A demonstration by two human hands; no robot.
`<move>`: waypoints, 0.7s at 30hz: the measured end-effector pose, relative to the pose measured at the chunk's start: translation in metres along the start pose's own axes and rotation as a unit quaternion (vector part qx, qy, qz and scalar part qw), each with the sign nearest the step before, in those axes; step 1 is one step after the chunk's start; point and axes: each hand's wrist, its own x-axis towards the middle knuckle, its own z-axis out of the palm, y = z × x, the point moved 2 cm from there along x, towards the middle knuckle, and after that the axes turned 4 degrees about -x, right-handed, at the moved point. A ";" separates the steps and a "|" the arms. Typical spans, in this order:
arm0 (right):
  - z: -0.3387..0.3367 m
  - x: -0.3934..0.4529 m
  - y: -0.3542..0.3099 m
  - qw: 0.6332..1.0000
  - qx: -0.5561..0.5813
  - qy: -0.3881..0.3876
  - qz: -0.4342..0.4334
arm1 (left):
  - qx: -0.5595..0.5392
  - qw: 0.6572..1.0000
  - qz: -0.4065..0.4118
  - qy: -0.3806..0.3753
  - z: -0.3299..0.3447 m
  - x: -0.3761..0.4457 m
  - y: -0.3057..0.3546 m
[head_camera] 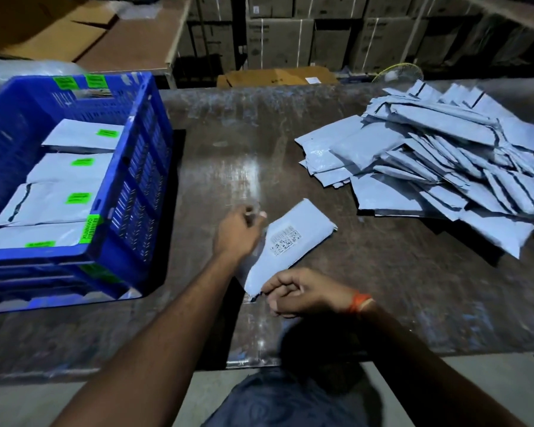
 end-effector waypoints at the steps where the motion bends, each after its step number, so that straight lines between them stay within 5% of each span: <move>1: 0.002 0.002 -0.002 1.000 0.011 0.003 0.011 | -0.001 0.999 0.024 -0.032 0.000 -0.005 0.001; 6: -0.019 0.003 0.000 0.974 0.011 0.220 0.051 | 0.053 0.990 0.092 -0.095 0.003 -0.015 0.008; 11: -0.057 0.004 0.000 0.949 0.009 0.315 0.028 | 0.028 0.995 -0.007 -0.096 0.014 -0.031 0.018; 14: -0.082 -0.007 -0.012 0.906 -0.091 0.413 0.033 | -0.156 0.944 -0.144 -0.253 0.025 -0.048 0.028; 16: -0.092 -0.017 -0.014 0.854 -0.225 0.468 0.037 | -0.158 0.917 -0.175 -0.321 0.021 -0.056 0.034; 17: -0.090 -0.022 -0.015 0.836 -0.275 0.474 0.035 | -0.120 0.932 -0.152 -0.305 0.017 -0.056 0.037; 19: -0.080 -0.023 -0.006 0.818 -0.349 0.453 0.061 | 0.030 0.986 -0.044 -0.156 0.006 -0.039 0.039; 21: -0.067 -0.020 0.010 0.819 -0.390 0.406 0.111 | 0.079 0.995 0.051 -0.034 -0.003 -0.022 0.043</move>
